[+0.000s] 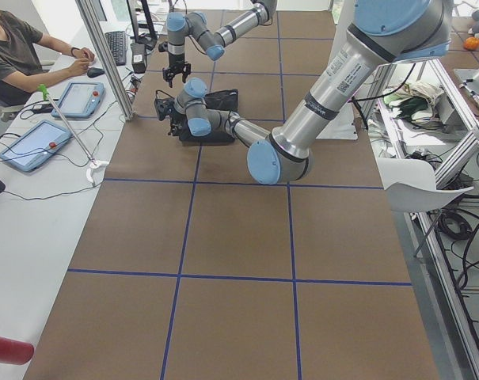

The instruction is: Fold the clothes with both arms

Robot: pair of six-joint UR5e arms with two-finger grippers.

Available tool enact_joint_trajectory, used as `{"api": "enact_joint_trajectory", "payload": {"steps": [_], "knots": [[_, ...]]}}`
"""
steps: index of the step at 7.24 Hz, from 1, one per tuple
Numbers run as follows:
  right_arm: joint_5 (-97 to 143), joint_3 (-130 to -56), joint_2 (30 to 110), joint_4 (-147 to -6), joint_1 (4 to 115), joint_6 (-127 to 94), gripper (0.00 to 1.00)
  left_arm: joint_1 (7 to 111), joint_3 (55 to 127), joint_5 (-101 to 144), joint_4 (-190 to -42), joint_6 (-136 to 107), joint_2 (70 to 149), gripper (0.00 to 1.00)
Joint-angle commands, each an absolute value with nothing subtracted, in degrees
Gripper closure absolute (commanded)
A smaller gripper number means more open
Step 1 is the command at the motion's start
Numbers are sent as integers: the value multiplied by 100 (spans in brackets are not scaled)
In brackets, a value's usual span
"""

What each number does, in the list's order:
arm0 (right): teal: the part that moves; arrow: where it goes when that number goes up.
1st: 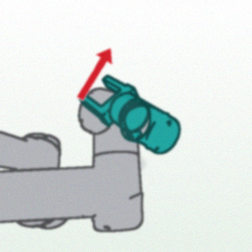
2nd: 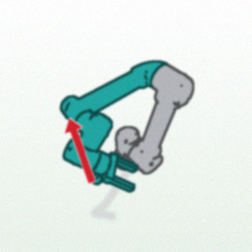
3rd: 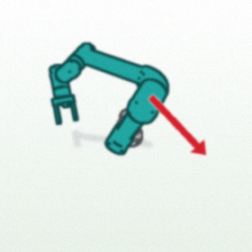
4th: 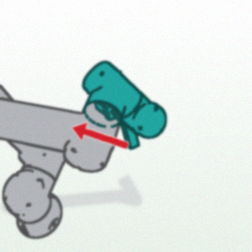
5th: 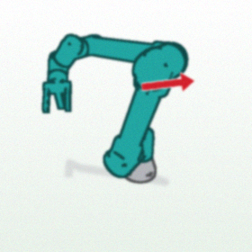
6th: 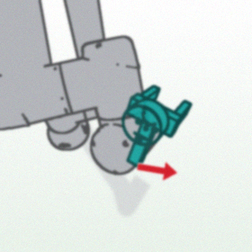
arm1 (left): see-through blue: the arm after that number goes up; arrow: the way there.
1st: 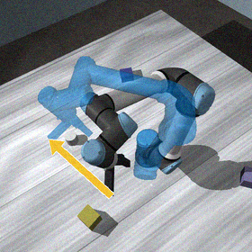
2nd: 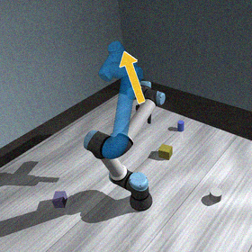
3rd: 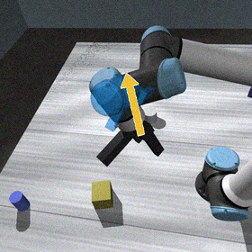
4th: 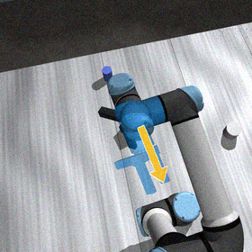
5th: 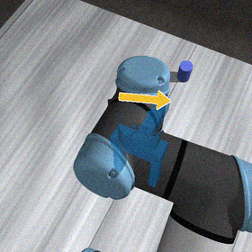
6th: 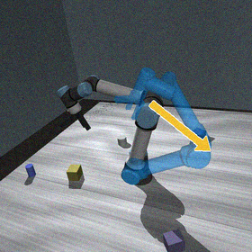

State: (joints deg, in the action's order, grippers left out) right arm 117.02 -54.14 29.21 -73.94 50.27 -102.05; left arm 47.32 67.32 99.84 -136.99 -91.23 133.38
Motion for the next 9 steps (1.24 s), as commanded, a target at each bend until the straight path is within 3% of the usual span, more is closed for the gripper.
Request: {"api": "enact_joint_trajectory", "payload": {"steps": [1, 4, 5, 7, 9], "knots": [[11812, -6566, 3651, -7758, 5254, -10100, 0, 4877, 7343, 10423, -13563, -8390, 13063, 0], [11812, -9089, 5346, -9216, 5501, -7594, 0, 5289, 9328, 10826, -12903, -5441, 11046, 0], [11839, -9584, 5979, -9263, 5685, -6767, 0, 5648, 9638, 11315, -12902, -4605, 10500, 0], [12275, -10228, 7131, -9229, 6298, -5491, 0, 6797, 9783, 12135, -12850, -2332, 9566, 0], [12619, -10817, 8380, -9220, 7089, -4024, 0, 7940, 9756, 12644, -11881, -345, 9291, 0]]}}
